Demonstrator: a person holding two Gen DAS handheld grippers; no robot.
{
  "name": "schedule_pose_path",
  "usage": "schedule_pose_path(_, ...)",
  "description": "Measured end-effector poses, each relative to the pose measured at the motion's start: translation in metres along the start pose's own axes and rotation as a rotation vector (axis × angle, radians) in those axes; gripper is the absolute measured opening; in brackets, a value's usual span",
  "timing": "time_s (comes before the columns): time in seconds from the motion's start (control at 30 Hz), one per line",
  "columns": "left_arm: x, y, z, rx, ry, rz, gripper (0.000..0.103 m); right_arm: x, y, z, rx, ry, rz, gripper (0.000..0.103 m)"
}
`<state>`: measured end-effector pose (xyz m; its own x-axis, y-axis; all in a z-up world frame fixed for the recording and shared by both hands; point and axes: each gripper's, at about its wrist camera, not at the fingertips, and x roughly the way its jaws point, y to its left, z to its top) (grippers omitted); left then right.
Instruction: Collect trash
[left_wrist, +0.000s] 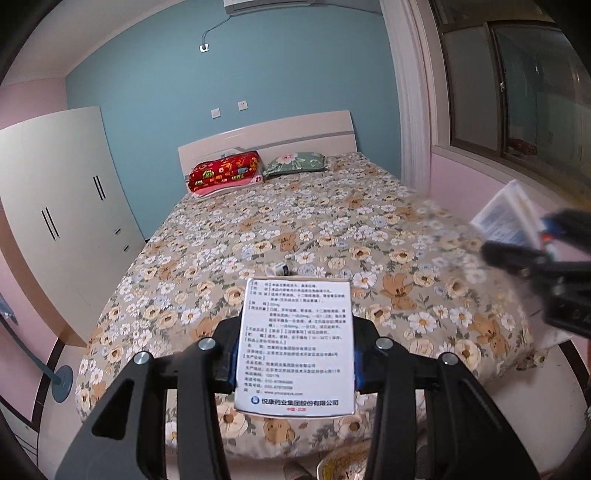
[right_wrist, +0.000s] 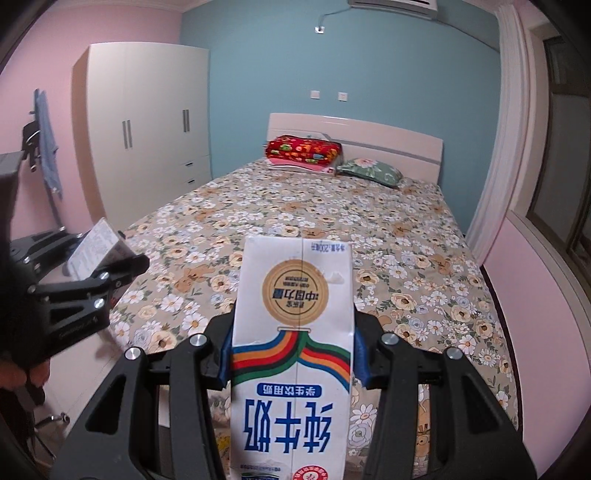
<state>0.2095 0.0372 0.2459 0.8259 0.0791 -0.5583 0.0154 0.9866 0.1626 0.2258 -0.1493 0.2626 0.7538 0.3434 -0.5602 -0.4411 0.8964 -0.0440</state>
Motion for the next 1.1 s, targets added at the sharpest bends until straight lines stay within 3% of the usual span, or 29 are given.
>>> schedule_pose_path(0.43, 0.01, 0.01, -0.101, -0.015, 0.129, -0.031, 0.045, 0.0, 0.023, -0.091, -0.094, 0.077, 0.11, 0.049)
schedule_pose_path(0.8, 0.063, -0.011, -0.209, -0.024, 0.334, -0.124, 0.045, 0.054, 0.051, -0.191, -0.134, 0.24, 0.21, 0.049)
schedule_pose_path(1.1, 0.105, -0.036, -0.274, -0.049, 0.468, -0.204, 0.045, 0.113, 0.066, -0.265, -0.077, 0.397, 0.291, 0.049)
